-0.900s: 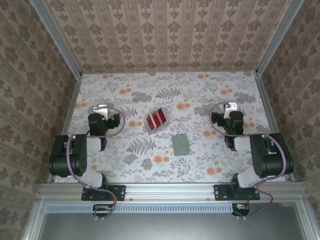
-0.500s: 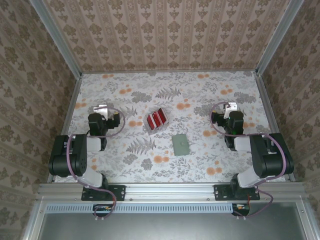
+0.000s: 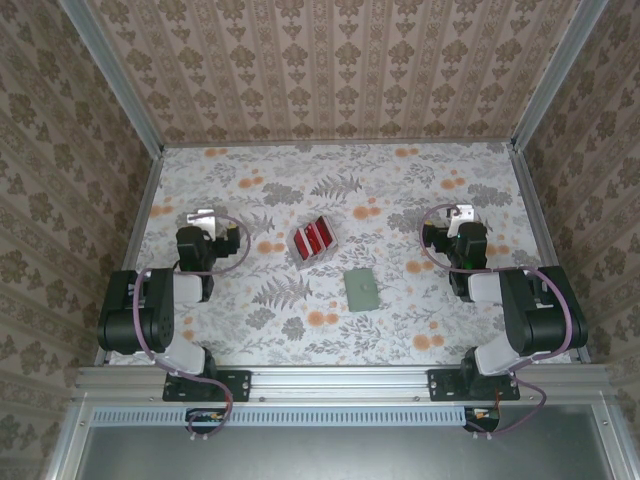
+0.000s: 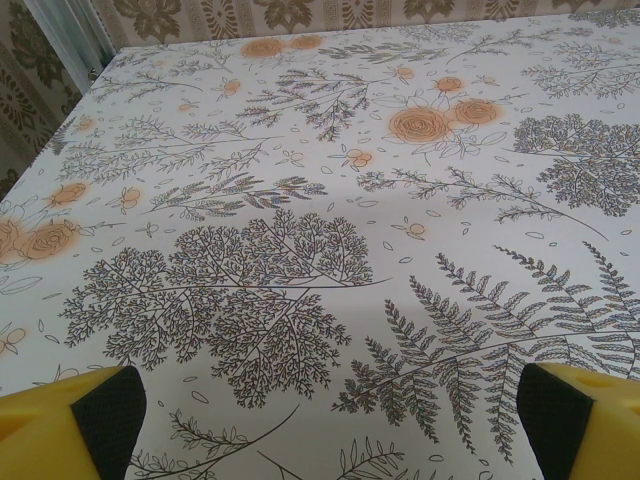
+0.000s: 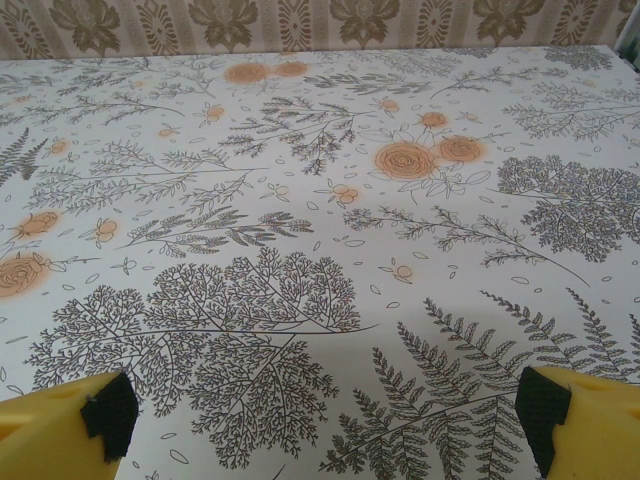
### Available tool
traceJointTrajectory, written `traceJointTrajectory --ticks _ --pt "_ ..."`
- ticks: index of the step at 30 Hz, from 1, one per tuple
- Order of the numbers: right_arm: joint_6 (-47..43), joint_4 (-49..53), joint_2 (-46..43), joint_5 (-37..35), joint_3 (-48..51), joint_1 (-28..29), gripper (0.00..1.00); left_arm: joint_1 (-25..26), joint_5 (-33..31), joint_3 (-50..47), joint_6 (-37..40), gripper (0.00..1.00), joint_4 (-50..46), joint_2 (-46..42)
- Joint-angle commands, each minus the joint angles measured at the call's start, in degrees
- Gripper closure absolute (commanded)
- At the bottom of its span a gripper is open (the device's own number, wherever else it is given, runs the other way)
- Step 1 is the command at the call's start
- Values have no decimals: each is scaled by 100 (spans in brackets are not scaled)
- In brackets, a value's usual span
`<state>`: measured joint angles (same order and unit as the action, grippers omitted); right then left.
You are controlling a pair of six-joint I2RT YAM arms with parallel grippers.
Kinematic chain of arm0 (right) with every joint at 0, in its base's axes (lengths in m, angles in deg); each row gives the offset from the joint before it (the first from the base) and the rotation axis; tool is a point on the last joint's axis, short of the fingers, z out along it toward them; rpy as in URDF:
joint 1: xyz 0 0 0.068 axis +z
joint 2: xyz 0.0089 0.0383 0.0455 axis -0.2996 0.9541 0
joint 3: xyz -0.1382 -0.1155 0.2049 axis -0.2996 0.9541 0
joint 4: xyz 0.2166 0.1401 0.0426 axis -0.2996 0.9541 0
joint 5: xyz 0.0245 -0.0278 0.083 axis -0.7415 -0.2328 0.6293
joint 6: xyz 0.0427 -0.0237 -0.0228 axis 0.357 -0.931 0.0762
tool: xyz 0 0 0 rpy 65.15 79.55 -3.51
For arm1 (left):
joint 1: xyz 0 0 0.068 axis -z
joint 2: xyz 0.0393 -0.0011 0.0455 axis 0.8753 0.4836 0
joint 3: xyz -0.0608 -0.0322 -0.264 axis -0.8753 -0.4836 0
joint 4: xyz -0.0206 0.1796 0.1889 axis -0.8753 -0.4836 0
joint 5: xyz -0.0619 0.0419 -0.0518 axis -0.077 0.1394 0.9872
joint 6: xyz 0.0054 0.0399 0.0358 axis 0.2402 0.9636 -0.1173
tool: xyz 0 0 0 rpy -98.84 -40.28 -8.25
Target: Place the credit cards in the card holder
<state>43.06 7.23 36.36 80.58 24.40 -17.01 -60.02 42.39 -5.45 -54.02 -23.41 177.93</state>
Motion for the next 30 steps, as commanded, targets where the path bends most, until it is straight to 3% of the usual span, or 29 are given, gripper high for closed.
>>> traceJointTrajectory --ticks 1,18,21,23,25,27,30 --pt "16 -3 19 50 -140 28 0 -27 80 100 160 0 11 -26" --pt "-11 -17 1 108 -120 36 0 -19 25 119 185 0 16 -34" --pt "-44 141 -254 -44 -105 104 0 18 -179 302 117 0 -535 -285" --pt "21 752 -698 -294 -203 172 0 35 -352 390 72 0 -878 -485" --pt "426 2187 -1367 -378 -647 168 0 58 -536 485 -97 0 -1346 -827" --pt "657 3522 -1739 84 -1199 160 0 40 -841 870 -443 0 -2500 -1179" --pt "1370 4290 -1989 937 -1537 160 0 39 -854 1384 -552 0 -3595 -1295"
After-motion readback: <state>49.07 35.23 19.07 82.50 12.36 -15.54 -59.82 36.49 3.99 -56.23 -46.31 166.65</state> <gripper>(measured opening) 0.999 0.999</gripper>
